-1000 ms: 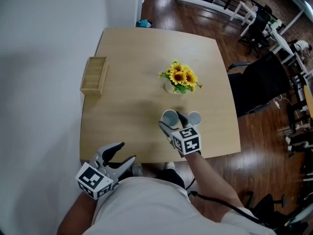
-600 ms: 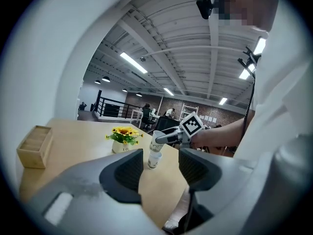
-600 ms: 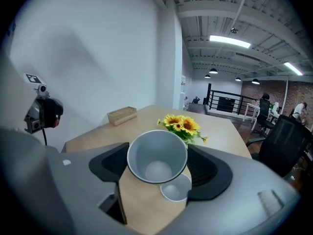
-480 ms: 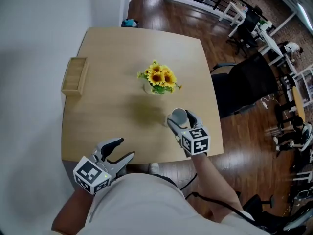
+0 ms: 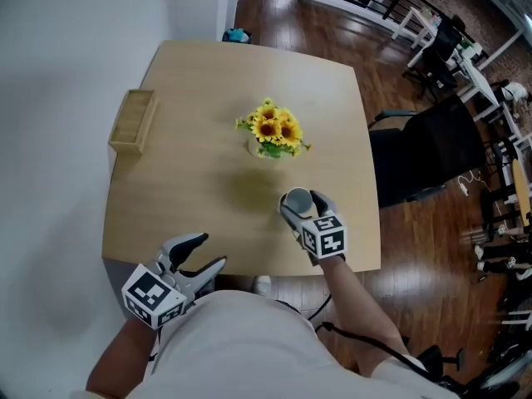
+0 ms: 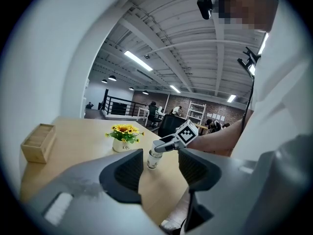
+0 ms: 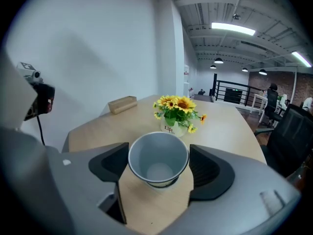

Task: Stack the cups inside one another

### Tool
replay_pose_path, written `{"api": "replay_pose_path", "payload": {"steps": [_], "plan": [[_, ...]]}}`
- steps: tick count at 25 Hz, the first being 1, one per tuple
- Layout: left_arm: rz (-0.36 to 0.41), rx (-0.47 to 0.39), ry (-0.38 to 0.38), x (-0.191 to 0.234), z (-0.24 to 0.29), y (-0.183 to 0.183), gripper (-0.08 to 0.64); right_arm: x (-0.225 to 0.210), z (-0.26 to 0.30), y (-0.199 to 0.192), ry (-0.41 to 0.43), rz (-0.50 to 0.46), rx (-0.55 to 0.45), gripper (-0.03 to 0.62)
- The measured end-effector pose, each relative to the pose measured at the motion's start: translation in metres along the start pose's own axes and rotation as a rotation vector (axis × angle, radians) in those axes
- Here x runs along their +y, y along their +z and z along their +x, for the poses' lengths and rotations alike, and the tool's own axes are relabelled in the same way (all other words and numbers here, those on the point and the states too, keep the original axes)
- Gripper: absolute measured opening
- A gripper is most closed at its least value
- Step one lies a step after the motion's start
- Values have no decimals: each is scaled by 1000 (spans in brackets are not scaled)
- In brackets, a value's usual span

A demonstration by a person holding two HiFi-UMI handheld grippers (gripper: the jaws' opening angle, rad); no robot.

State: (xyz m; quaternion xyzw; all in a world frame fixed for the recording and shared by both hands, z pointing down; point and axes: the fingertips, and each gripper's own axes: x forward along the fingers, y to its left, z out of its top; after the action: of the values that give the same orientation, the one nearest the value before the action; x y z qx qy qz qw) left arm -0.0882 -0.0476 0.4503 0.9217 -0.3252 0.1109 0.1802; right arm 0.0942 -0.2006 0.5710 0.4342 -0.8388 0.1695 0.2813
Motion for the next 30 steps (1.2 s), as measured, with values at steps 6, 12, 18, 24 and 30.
{"api": "replay_pose_path", "payload": {"steps": [6, 12, 18, 24, 30], "plan": [[-5, 12, 42, -21, 11, 2, 242, -3, -24, 1, 57, 0, -34, 403], [-15, 39, 118, -39, 28, -2, 242, -15, -70, -13, 121, -3, -63, 406], [-20, 59, 150, -64, 32, -3, 242, -19, -120, -39, 148, -27, -56, 416], [33, 67, 109, -81, 7, -7, 242, 12, -174, -66, 98, 21, -42, 420], [48, 13, 66, -88, -55, -21, 242, 72, -222, -88, 40, 61, -44, 425]]}}
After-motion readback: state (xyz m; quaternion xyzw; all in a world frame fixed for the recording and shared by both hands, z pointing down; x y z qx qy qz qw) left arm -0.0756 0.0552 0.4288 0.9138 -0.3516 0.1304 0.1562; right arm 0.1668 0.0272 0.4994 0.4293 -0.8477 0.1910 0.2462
